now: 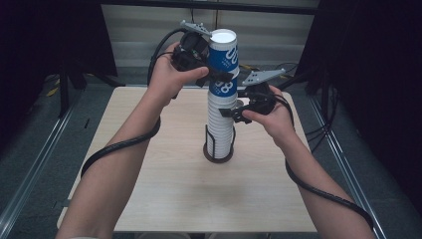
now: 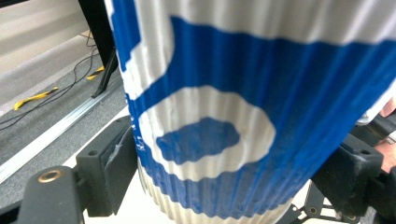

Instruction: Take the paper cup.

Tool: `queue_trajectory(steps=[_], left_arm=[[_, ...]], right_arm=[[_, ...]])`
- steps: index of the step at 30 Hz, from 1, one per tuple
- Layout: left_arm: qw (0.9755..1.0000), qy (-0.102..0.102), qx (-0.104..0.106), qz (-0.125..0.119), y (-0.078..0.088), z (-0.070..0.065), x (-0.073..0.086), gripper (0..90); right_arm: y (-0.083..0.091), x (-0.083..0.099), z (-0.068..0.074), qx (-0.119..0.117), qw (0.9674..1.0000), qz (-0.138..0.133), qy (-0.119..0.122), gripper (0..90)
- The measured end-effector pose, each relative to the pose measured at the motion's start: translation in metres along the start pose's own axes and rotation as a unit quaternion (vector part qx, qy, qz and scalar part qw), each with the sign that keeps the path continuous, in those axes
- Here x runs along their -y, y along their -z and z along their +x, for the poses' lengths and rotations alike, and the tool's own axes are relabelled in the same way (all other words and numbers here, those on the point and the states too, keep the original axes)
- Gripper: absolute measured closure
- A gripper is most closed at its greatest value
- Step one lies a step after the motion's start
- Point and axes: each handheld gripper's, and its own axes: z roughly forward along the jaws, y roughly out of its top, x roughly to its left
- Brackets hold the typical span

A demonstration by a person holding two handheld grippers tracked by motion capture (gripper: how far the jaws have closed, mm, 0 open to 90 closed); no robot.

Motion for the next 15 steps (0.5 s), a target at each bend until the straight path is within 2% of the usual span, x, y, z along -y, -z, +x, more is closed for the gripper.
queue_trajectory(steps=[15], left_arm=[[0.9999,0.003,-0.010,-0.012,0.0060,0.0014,-0.0051,16.8]], right_arm=[[0.0007,0.0008,-0.0002,0.002,1.0000,0.001,0.003,17.8]])
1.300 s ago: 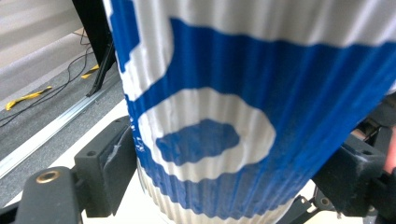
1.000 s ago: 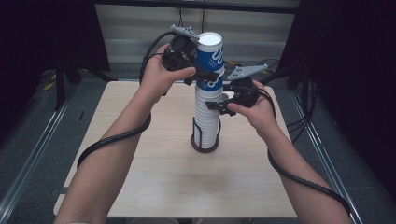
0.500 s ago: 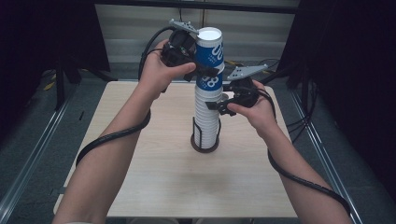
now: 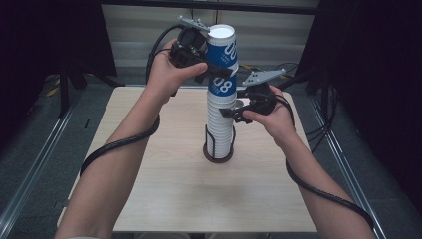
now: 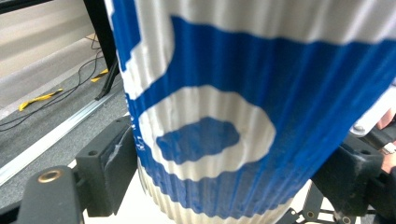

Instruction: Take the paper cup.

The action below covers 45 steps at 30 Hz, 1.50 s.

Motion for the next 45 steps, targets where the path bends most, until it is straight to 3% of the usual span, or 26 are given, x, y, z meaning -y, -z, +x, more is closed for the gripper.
queue_trajectory(steps=[14,23,32,45], left_arm=[[0.9998,0.008,-0.010,-0.015,0.011,0.002,-0.004,16.7],[0.9996,0.009,-0.019,-0.019,0.029,0.003,0.003,16.7],[0.9994,0.019,-0.021,-0.020,0.045,0.007,0.024,16.8],[0.9992,0.019,-0.034,-0.014,0.064,0.009,0.047,16.8]], right_arm=[[0.000,0.000,0.001,0.002,1.0000,0.003,0.003,17.5],[-0.001,0.003,0.001,0.001,1.0000,0.003,0.000,16.6],[0.002,0.007,0.001,0.004,1.0000,0.003,-0.001,16.6],[0.004,0.014,0.000,0.005,1.0000,0.004,-0.007,16.6]])
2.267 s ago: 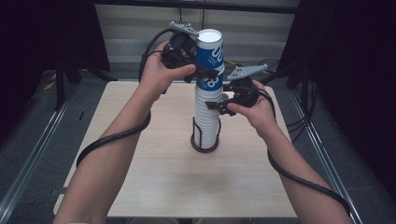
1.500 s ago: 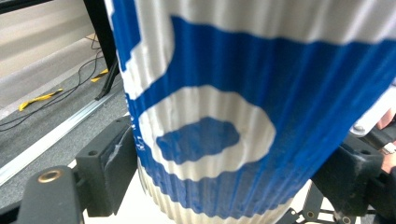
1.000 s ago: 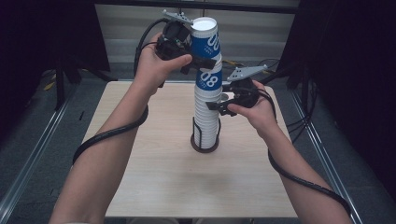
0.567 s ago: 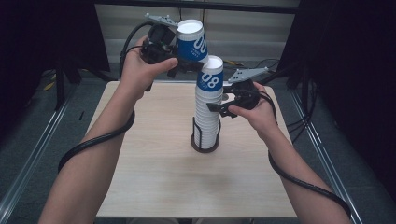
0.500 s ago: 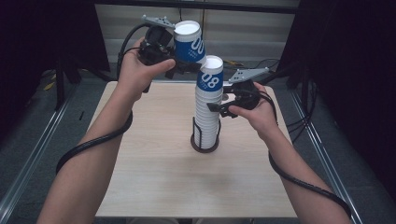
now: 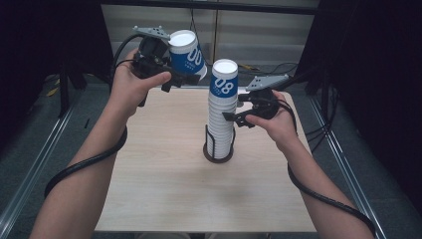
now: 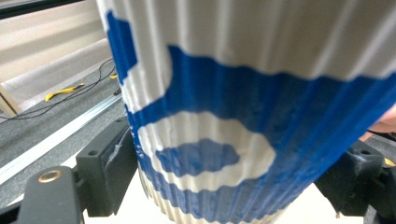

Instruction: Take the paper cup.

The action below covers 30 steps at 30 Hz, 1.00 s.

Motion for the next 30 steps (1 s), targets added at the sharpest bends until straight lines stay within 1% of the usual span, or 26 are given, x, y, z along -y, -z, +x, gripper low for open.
queue_trajectory(steps=[1,4,5,7,8,9,12,13,14,17,18,22,26,30], left_arm=[[1.0000,0.003,0.001,-0.001,0.001,0.001,0.002,16.8],[1.0000,0.003,0.001,0.001,0.001,0.002,0.007,16.8],[1.0000,0.005,0.000,0.003,0.002,0.002,0.009,16.8],[1.0000,0.002,0.001,0.009,0.002,0.003,0.014,16.8],[0.9999,0.003,0.001,0.010,0.002,0.003,0.016,16.9],[0.9999,0.004,0.001,0.015,0.002,0.004,0.022,17.0],[0.9998,0.005,0.001,0.017,0.003,0.005,0.026,17.2],[0.9998,0.004,0.000,0.021,0.003,0.006,0.030,17.2],[0.9998,0.004,0.000,0.021,0.003,0.006,0.030,17.2],[0.9996,0.005,0.004,0.028,0.003,0.007,0.038,17.2],[0.9996,0.005,0.004,0.028,0.003,0.007,0.038,17.2],[0.9992,0.000,-0.001,0.041,0.005,0.007,0.047,17.4],[0.9991,0.002,0.000,0.043,0.005,0.006,0.053,17.5],[0.9986,-0.006,-0.001,0.053,0.005,0.004,0.060,17.9]], right_arm=[[0.000,0.001,0.000,-0.001,1.0000,0.000,-0.001,16.6],[0.000,0.002,0.000,0.001,1.0000,-0.001,-0.001,16.6],[0.000,0.003,0.000,-0.001,1.0000,-0.001,-0.002,16.5],[0.001,0.006,0.000,-0.001,1.0000,-0.001,0.000,16.3],[0.001,0.007,0.000,-0.003,1.0000,0.000,-0.003,16.2],[0.001,0.009,0.000,-0.002,1.0000,0.003,-0.004,16.1],[0.001,0.012,0.000,-0.002,1.0000,0.003,-0.005,15.9],[0.002,0.014,0.000,-0.004,1.0000,0.002,-0.006,16.0],[0.002,0.014,0.000,-0.004,1.0000,0.002,-0.006,16.0],[0.003,0.019,0.001,-0.009,0.9999,0.001,-0.006,16.0],[0.003,0.019,0.001,-0.009,0.9999,0.001,-0.006,16.0],[0.003,0.025,0.003,-0.015,0.9999,0.000,-0.006,15.9],[0.004,0.028,0.005,-0.017,0.9998,0.000,-0.004,15.7],[0.004,0.032,0.008,-0.021,0.9998,-0.002,-0.001,15.5]])
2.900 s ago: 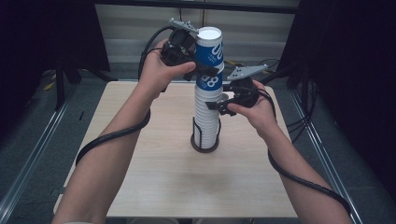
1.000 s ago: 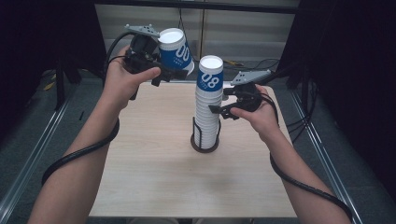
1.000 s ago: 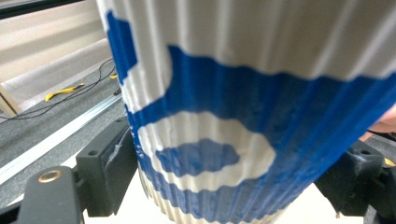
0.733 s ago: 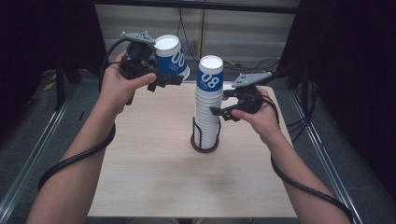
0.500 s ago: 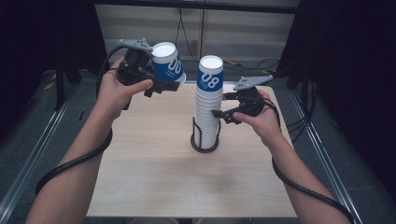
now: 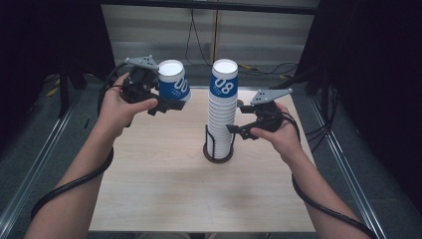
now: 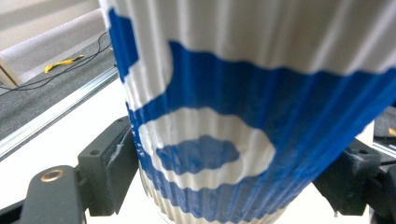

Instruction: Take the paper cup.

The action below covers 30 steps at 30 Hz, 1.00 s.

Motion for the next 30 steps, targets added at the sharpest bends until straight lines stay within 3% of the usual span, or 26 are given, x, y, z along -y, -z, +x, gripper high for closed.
queue_trajectory(steps=[9,16,21,30], left_arm=[[0.9996,-0.011,0.002,0.026,-0.004,-0.004,0.019,18.7],[0.9993,-0.009,0.001,0.036,-0.006,-0.004,0.035,18.8],[0.9979,-0.019,-0.003,0.062,-0.011,-0.006,0.047,18.9],[0.9963,-0.030,0.005,0.080,-0.017,-0.011,0.059,18.9]], right_arm=[[-0.001,0.013,0.007,-0.011,0.9999,0.008,0.001,15.1],[-0.001,0.022,0.009,-0.016,0.9998,0.012,0.002,15.1],[-0.001,0.030,0.013,-0.023,0.9995,0.020,0.006,15.1],[-0.004,0.042,0.017,-0.029,0.9993,0.024,0.005,15.1]])
